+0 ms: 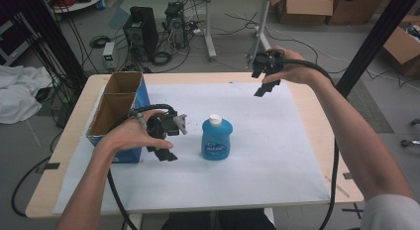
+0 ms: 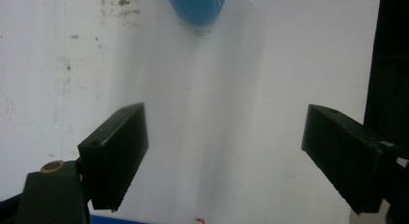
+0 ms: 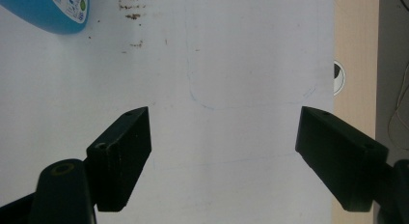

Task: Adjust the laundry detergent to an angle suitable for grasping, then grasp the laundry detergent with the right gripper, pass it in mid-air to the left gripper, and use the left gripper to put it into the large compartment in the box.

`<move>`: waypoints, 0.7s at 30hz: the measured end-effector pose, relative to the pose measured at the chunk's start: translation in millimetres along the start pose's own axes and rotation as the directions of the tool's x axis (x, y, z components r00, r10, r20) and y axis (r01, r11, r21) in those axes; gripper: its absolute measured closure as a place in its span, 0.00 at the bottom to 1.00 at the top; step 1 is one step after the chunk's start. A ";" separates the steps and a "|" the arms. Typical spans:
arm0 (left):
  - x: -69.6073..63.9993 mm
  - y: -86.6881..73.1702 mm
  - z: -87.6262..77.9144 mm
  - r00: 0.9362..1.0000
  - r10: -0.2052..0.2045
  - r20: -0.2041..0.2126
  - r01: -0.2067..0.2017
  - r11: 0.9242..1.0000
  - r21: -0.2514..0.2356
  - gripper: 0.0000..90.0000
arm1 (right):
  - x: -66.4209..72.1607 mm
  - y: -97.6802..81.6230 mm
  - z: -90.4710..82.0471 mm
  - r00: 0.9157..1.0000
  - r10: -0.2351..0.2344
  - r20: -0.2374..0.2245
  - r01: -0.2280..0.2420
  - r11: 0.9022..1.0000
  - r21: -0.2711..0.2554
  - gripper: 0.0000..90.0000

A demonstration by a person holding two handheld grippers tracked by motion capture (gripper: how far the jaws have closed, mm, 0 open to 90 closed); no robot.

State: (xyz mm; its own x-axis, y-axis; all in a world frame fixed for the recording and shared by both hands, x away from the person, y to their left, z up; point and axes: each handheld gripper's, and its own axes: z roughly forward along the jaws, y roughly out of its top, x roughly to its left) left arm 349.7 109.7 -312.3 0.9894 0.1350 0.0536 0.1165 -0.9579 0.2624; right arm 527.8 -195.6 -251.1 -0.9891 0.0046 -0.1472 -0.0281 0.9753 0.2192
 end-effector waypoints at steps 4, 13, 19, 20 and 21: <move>-2.1 -1.7 -0.4 1.000 -0.001 -0.006 0.001 1.000 -0.006 0.19 | 1.2 0.8 -0.8 1.000 0.001 0.002 -0.001 1.000 -0.002 0.22; 0.0 -6.3 0.4 1.000 -0.008 -0.009 0.008 1.000 -0.017 0.19 | 4.7 2.0 -3.2 1.000 -0.006 -0.007 0.006 1.000 -0.010 0.22; 1.0 -5.9 -0.4 1.000 -0.003 -0.002 0.003 1.000 -0.029 0.19 | 12.9 -0.5 -6.2 1.000 -0.001 -0.013 0.000 1.000 -0.029 0.22; 1.8 -6.0 -0.9 1.000 -0.004 0.002 0.004 0.999 -0.039 0.19 | 12.9 -0.5 -6.2 1.000 -0.001 -0.013 0.000 1.000 -0.029 0.22; 3.5 -5.9 -2.2 1.000 -0.005 -0.001 0.005 0.999 -0.049 0.19 | 18.7 -1.4 -7.2 1.000 -0.003 -0.018 0.003 0.999 -0.043 0.22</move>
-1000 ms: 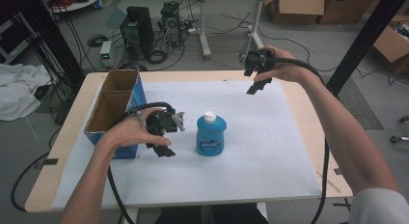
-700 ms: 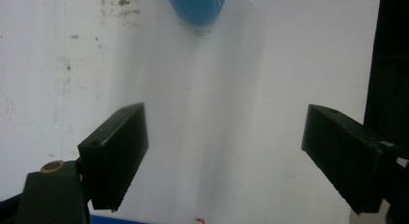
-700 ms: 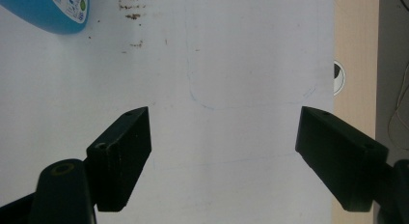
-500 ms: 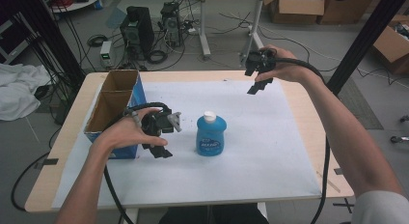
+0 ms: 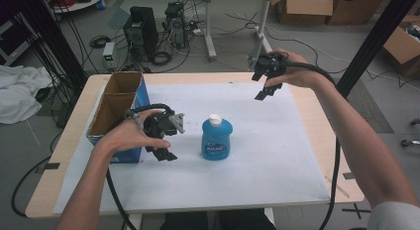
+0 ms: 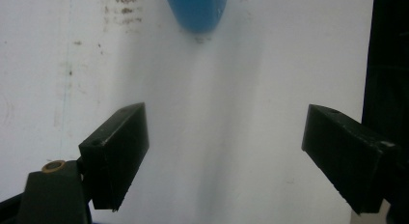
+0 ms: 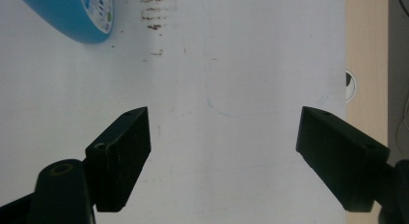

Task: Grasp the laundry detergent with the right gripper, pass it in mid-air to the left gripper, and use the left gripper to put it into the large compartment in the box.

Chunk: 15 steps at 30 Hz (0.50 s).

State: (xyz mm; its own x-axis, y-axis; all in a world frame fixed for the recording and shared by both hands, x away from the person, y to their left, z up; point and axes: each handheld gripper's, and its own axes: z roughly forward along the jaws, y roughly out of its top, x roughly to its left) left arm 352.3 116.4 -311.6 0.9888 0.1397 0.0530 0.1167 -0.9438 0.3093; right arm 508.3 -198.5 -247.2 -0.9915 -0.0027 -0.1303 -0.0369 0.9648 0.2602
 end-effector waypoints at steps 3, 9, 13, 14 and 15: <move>1.5 -0.3 -0.5 1.000 -0.007 -0.003 0.007 1.000 -0.013 0.19 | 6.7 -1.1 -1.1 1.000 0.004 -0.013 -0.004 1.000 -0.021 0.21; 3.0 1.1 1.6 1.000 -0.006 -0.008 0.006 1.000 -0.011 0.19 | 30.5 -2.4 -1.1 0.999 0.008 -0.031 -0.010 0.998 -0.054 0.20; 2.1 1.6 0.5 1.000 -0.005 -0.013 0.005 1.000 -0.015 0.19 | 46.9 -4.5 2.3 0.999 0.006 -0.036 -0.009 0.995 -0.101 0.20; 2.4 0.9 0.2 1.000 -0.010 -0.011 0.010 1.000 -0.018 0.19 | 54.7 -6.1 5.5 0.999 0.001 -0.046 -0.007 0.991 -0.132 0.20; 2.4 0.9 0.2 1.000 -0.010 -0.011 0.010 1.000 -0.018 0.19 | 54.7 -6.1 5.5 0.999 0.001 -0.046 -0.007 0.991 -0.132 0.20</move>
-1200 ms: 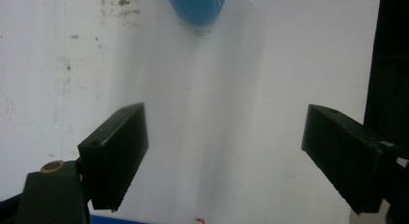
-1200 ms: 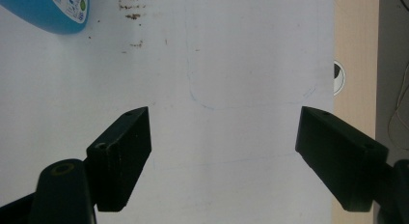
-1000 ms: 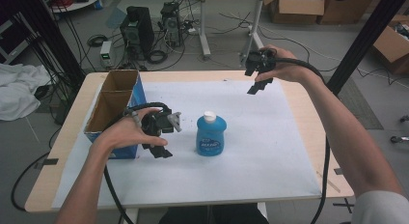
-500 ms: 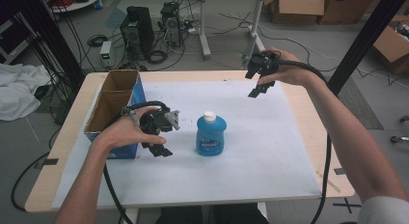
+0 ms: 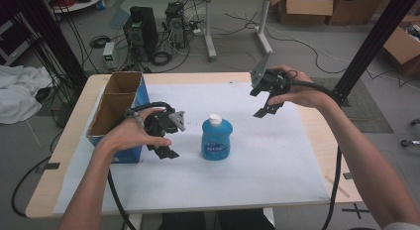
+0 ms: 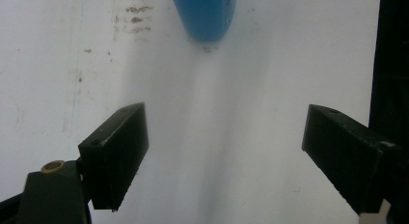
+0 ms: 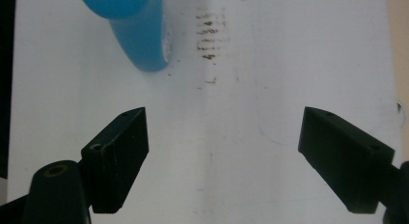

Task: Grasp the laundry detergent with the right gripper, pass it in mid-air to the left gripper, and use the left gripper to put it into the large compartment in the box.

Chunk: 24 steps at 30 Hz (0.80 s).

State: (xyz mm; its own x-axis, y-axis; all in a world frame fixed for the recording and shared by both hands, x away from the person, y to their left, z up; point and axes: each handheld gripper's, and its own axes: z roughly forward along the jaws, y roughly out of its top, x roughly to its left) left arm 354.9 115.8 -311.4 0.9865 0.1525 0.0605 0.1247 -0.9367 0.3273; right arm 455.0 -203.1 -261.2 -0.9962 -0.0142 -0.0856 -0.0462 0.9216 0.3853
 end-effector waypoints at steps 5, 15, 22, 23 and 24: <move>0.0 -0.1 -0.8 1.000 -0.004 -0.007 0.003 1.000 0.000 0.19 | 14.6 -4.7 10.5 1.000 0.014 -0.006 -0.014 0.999 -0.034 0.20; -1.8 -2.4 -3.6 1.000 -0.008 -0.015 0.008 1.000 -0.013 0.19 | 38.2 -11.7 32.0 0.998 0.047 -0.036 -0.053 0.983 -0.177 0.18; -2.4 0.3 -3.2 1.000 -0.008 -0.016 0.008 1.000 -0.015 0.19 | 45.9 -11.8 46.6 0.997 0.057 -0.055 -0.068 0.970 -0.232 0.18; -2.2 0.7 -3.3 1.000 -0.004 -0.017 0.004 1.000 -0.013 0.19 | 47.2 -11.6 48.5 0.997 0.057 -0.060 -0.070 0.967 -0.243 0.18; -2.6 0.9 -3.2 1.000 -0.008 -0.016 0.008 1.000 -0.014 0.19 | 48.3 -11.5 50.1 0.996 0.058 -0.063 -0.072 0.966 -0.248 0.18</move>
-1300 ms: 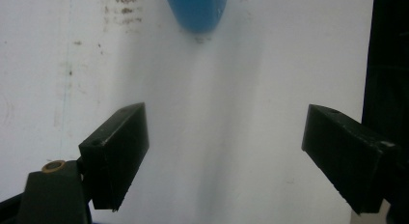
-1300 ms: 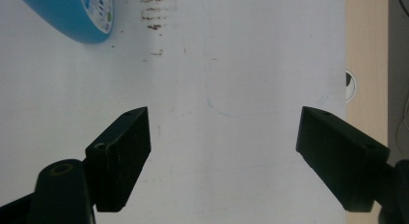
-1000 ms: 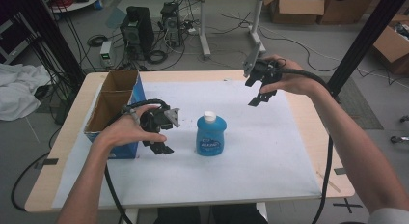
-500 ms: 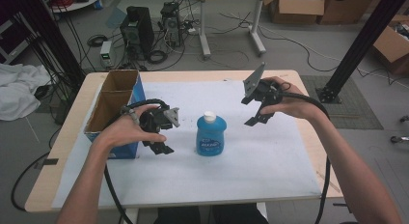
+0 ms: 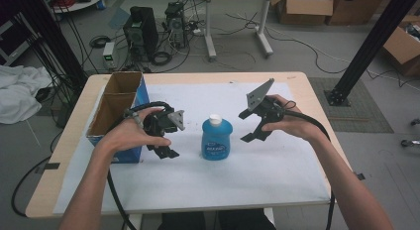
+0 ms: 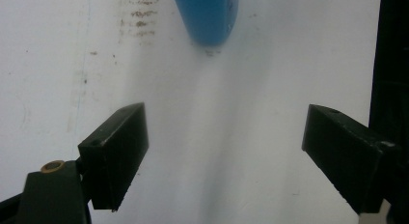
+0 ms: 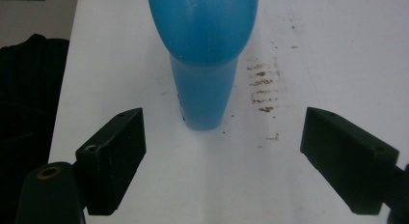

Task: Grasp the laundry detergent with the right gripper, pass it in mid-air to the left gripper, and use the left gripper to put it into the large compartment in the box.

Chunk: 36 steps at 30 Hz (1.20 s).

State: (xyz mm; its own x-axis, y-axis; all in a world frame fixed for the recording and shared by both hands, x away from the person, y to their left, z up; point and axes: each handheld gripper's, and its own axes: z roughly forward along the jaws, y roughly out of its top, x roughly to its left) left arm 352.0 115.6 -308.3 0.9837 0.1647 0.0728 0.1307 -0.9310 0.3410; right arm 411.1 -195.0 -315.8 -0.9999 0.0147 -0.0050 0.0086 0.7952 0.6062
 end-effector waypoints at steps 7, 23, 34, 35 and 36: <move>-0.3 0.0 -0.6 1.000 -0.001 -0.005 0.001 1.000 0.000 0.19 | 7.2 -6.8 8.8 0.999 0.035 -0.009 -0.036 0.994 -0.099 0.17; -2.9 -0.7 -1.4 1.000 -0.001 -0.004 0.001 1.000 -0.002 0.19 | 12.4 -10.4 42.2 0.996 0.086 -0.033 -0.091 0.981 -0.169 0.17; -3.5 -1.9 0.5 1.000 -0.003 0.001 0.003 1.000 0.000 0.19 | 15.0 -7.7 58.9 0.995 0.092 -0.035 -0.097 0.979 -0.181 0.19; -3.7 -1.5 0.8 1.000 -0.002 0.003 0.002 1.000 0.000 0.19 | 15.2 -7.0 61.7 0.995 0.091 -0.034 -0.096 0.979 -0.179 0.19; -3.7 -1.5 0.8 1.000 -0.002 0.003 0.002 1.000 0.000 0.19 | 15.2 -7.0 61.7 0.995 0.091 -0.034 -0.096 0.979 -0.179 0.19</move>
State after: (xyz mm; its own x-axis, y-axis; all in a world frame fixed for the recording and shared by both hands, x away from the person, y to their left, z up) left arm 348.3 116.1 -309.8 0.9837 0.1660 0.0696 0.1329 -0.9305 0.3413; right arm 396.6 -163.0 -369.2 -0.9948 0.0667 0.0772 0.1020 0.6686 0.7366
